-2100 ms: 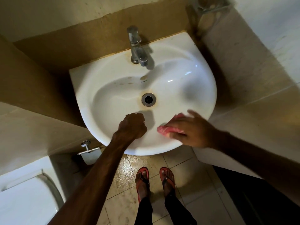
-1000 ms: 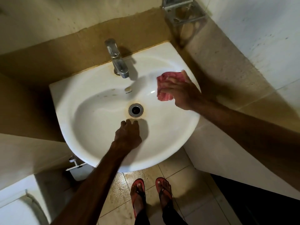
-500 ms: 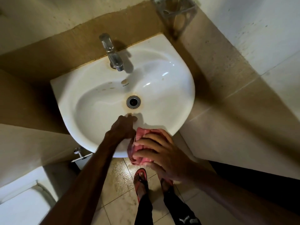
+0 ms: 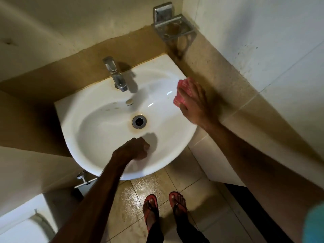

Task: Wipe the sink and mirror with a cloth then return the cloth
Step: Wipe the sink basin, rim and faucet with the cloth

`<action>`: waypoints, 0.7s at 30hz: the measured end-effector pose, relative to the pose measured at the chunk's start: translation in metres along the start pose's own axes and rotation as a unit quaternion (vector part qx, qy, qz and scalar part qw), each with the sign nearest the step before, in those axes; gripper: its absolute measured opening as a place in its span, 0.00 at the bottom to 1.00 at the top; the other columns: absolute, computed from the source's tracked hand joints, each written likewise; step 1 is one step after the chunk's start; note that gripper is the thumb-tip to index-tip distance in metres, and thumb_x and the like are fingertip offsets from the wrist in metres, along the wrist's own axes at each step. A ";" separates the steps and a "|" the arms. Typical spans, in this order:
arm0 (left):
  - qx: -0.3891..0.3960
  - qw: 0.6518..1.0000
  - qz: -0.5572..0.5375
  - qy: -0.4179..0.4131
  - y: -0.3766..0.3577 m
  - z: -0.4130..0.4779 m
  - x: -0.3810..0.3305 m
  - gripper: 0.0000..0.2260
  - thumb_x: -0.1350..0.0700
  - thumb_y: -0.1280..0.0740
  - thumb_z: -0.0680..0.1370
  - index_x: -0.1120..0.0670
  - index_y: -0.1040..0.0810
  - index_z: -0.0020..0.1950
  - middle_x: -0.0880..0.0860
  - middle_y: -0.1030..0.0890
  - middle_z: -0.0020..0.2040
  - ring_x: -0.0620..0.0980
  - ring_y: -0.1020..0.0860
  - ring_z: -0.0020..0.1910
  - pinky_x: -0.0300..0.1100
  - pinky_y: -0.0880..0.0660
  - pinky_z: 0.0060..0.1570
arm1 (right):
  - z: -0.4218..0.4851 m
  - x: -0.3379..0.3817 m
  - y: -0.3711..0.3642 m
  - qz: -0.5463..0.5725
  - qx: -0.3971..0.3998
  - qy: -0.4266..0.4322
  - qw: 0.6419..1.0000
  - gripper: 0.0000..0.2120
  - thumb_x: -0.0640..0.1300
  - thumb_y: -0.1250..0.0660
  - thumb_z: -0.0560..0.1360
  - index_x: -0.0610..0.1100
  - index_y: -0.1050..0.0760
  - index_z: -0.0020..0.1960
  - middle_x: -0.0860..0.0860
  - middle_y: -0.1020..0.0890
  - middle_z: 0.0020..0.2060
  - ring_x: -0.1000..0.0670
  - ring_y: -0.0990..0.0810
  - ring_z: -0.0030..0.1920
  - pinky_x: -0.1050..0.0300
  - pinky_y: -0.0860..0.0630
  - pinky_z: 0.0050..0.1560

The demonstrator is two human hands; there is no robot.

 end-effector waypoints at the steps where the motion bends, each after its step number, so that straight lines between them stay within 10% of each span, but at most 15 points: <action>1: 0.001 1.000 0.001 0.001 0.001 0.000 0.000 0.21 0.59 0.43 0.82 0.50 0.27 0.74 0.54 0.32 0.77 0.56 0.31 0.74 0.46 0.33 0.73 | 0.022 0.001 -0.003 -0.035 0.017 0.001 0.999 0.31 0.57 0.43 0.82 0.50 0.41 0.83 0.42 0.44 0.84 0.38 0.44 0.83 0.38 0.43 0.81; 10: -0.016 1.000 -0.012 0.009 -0.007 0.004 0.008 0.23 0.57 0.37 0.77 0.47 0.27 0.73 0.52 0.30 0.75 0.53 0.30 0.74 0.42 0.34 0.70 | 0.007 0.006 0.005 -0.043 -0.006 -0.057 0.997 0.33 0.52 0.36 0.79 0.47 0.39 0.83 0.40 0.42 0.83 0.39 0.43 0.83 0.41 0.38 0.80; 16: 0.000 1.000 0.003 -0.007 -0.010 -0.004 0.004 0.25 0.59 0.38 0.79 0.48 0.32 0.77 0.52 0.36 0.79 0.55 0.34 0.76 0.42 0.37 0.72 | -0.087 0.046 0.012 0.034 -0.032 0.009 0.999 0.13 0.49 0.39 0.81 0.49 0.16 0.52 0.49 0.19 0.64 0.45 0.32 0.76 0.40 0.40 0.77; 21: 0.018 1.000 0.017 -0.014 -0.010 -0.009 0.010 0.29 0.60 0.37 0.80 0.48 0.38 0.80 0.54 0.39 0.81 0.56 0.34 0.76 0.44 0.35 0.71 | -0.130 0.095 0.003 0.105 -0.023 0.026 0.994 0.12 0.49 0.38 0.78 0.45 0.19 0.53 0.48 0.18 0.54 0.43 0.25 0.65 0.37 0.37 0.76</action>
Point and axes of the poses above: each hand's wrist, its own z-axis towards the middle knuckle, its own y-axis out of the back of the hand, x = y × z, the point moved 8 cm from there along z, towards the middle knuckle
